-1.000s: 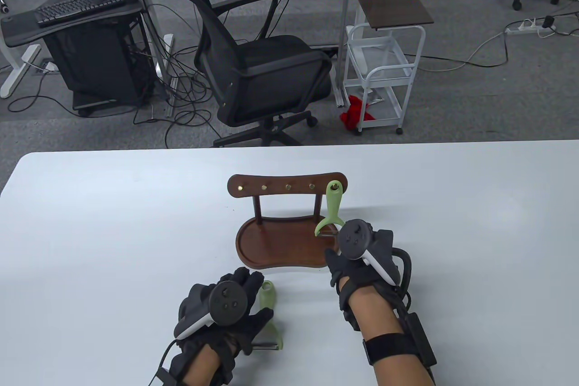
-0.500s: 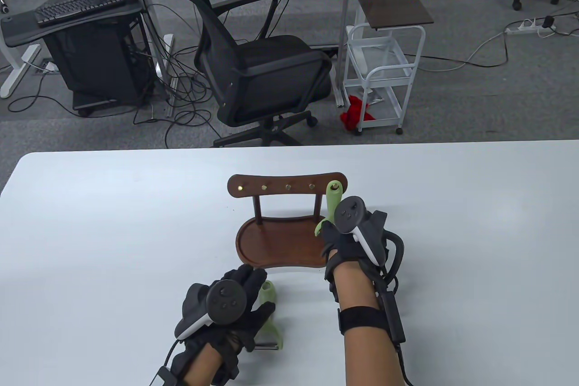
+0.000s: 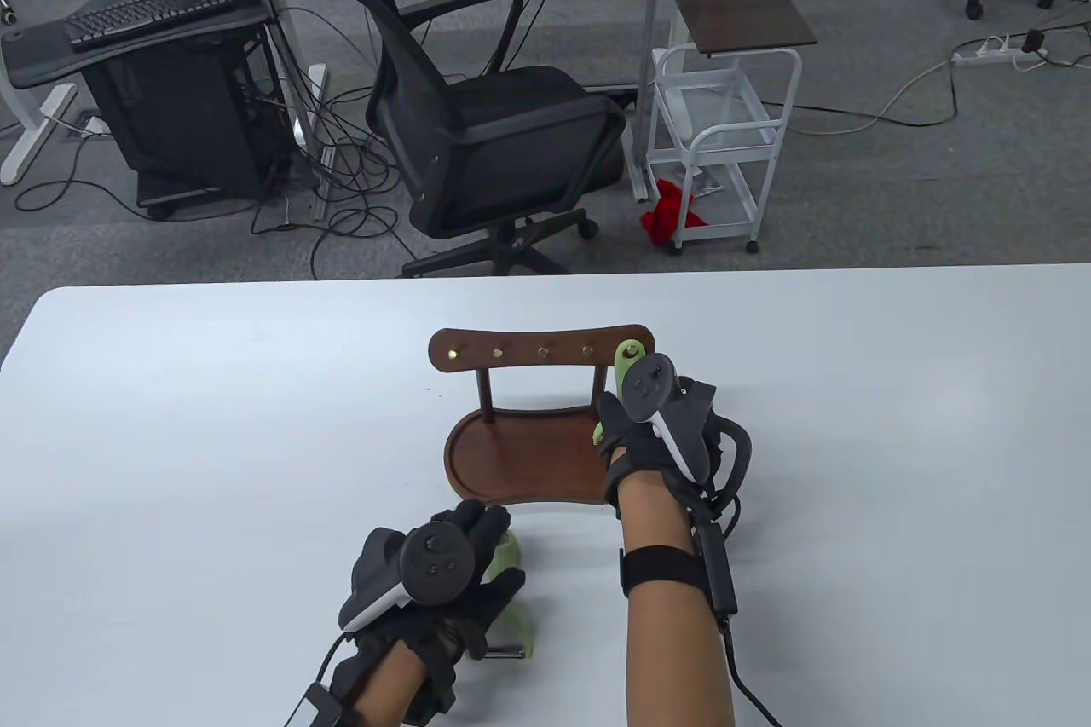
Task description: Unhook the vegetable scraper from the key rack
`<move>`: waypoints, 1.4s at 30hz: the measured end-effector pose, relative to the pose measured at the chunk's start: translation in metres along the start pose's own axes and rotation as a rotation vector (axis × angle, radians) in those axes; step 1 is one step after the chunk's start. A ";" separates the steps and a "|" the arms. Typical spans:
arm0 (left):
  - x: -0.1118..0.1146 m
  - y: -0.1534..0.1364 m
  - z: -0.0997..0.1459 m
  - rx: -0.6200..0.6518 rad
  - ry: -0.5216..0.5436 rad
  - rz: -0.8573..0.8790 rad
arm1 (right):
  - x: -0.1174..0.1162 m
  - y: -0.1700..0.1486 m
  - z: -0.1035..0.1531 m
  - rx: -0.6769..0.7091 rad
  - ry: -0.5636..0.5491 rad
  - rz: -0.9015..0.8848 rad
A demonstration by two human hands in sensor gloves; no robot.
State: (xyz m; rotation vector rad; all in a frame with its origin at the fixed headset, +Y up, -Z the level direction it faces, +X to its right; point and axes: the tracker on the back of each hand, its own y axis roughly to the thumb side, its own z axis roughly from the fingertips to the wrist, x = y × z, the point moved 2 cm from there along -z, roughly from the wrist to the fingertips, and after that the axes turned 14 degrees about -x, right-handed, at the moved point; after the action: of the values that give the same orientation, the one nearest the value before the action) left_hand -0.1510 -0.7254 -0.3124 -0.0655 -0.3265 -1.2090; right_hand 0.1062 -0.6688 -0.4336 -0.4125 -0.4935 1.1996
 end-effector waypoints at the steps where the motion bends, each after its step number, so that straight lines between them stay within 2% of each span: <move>1: 0.000 0.000 0.000 0.001 0.002 0.002 | -0.001 0.000 -0.001 -0.010 0.006 -0.012; 4: -0.001 -0.001 0.000 0.000 0.006 0.000 | -0.002 0.000 -0.002 -0.002 0.030 -0.059; 20: -0.002 -0.005 0.002 -0.005 0.002 0.003 | 0.013 -0.001 0.006 0.058 -0.053 -0.044; 24: -0.003 -0.005 0.003 -0.007 0.007 0.004 | 0.016 -0.005 0.009 0.083 -0.044 -0.063; 33: 0.002 -0.002 0.001 -0.001 -0.008 0.000 | 0.028 -0.014 0.027 0.237 -0.102 -0.155; 38: 0.001 -0.003 0.002 -0.004 -0.004 -0.001 | 0.030 -0.016 0.043 0.324 -0.123 -0.138; 42: 0.001 -0.003 0.002 -0.006 -0.002 -0.007 | 0.033 -0.023 0.054 0.356 -0.100 -0.161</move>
State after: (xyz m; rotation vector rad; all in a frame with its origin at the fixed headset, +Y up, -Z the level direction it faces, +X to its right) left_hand -0.1535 -0.7269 -0.3101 -0.0706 -0.3251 -1.2165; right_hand 0.1023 -0.6423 -0.3717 -0.0084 -0.3808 1.1276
